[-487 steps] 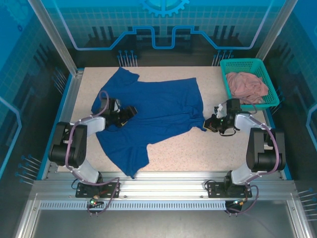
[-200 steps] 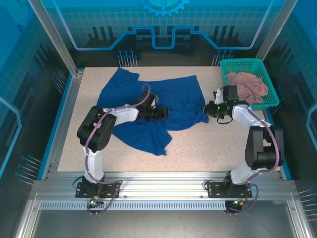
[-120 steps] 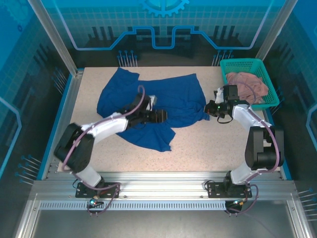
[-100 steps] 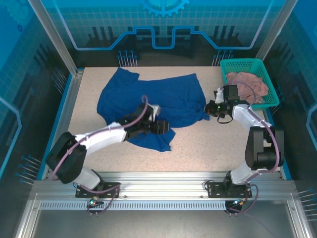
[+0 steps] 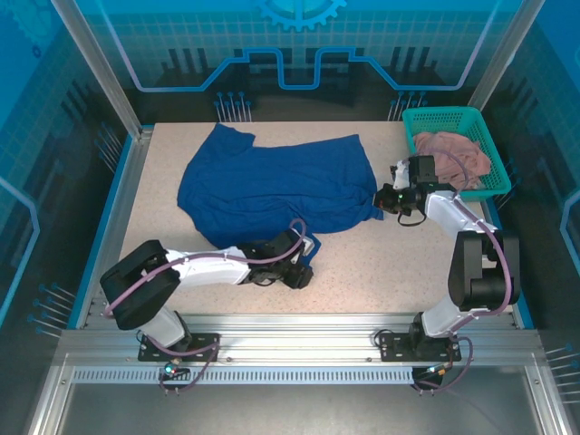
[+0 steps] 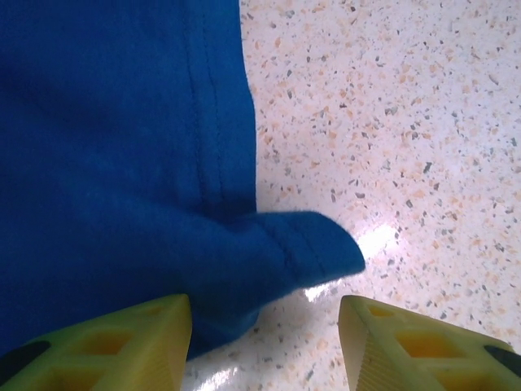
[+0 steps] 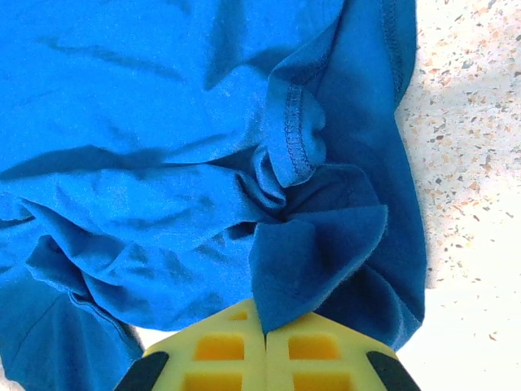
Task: Fold the inside-out t-shirt
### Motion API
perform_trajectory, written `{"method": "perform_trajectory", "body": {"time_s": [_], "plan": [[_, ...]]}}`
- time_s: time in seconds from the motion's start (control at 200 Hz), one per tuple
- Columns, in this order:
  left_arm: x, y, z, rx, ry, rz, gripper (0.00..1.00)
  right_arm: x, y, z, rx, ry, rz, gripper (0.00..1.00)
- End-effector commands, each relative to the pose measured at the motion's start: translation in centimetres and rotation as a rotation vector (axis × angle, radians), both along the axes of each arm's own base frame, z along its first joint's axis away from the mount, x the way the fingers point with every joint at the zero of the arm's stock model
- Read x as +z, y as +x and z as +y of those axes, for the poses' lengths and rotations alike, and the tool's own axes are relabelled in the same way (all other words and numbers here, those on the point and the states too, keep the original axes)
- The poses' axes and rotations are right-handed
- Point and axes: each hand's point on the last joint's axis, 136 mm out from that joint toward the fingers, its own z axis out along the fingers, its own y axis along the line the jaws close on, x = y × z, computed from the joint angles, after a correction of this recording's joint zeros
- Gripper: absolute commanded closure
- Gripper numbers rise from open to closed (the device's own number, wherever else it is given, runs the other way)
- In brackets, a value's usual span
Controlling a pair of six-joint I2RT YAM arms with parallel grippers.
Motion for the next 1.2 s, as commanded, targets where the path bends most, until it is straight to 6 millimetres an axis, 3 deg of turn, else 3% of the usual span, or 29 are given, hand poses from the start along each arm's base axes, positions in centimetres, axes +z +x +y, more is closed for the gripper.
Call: {"method": "perform_trajectory", "body": {"time_s": [0.0,0.375,0.615,0.935,1.12,1.19], "plan": [[0.5,0.8,-1.0,-0.044,0.008,-0.047,0.48,-0.4,-0.7,0.3,0.027,0.007,0.012,0.97],[-2.1,-0.6,-1.7,-0.129,0.079,0.025,0.45,-0.5,-0.7,0.3,0.026,0.011,0.013,0.97],[-3.4,-2.4,-0.8,-0.178,0.157,0.068,0.45,-0.6,-0.7,0.2,0.026,0.008,0.017,0.97],[-4.5,-3.1,1.7,-0.192,0.291,0.034,0.74,-0.6,-0.8,0.2,0.026,0.004,0.019,0.97],[-2.6,-2.3,1.7,-0.180,0.246,-0.030,1.00,0.2,-0.7,0.0,0.019,-0.005,0.001,0.97],[-1.3,-1.6,2.1,-0.141,0.203,-0.048,1.00,0.7,-0.9,-0.2,0.015,-0.012,-0.014,0.98]]}}
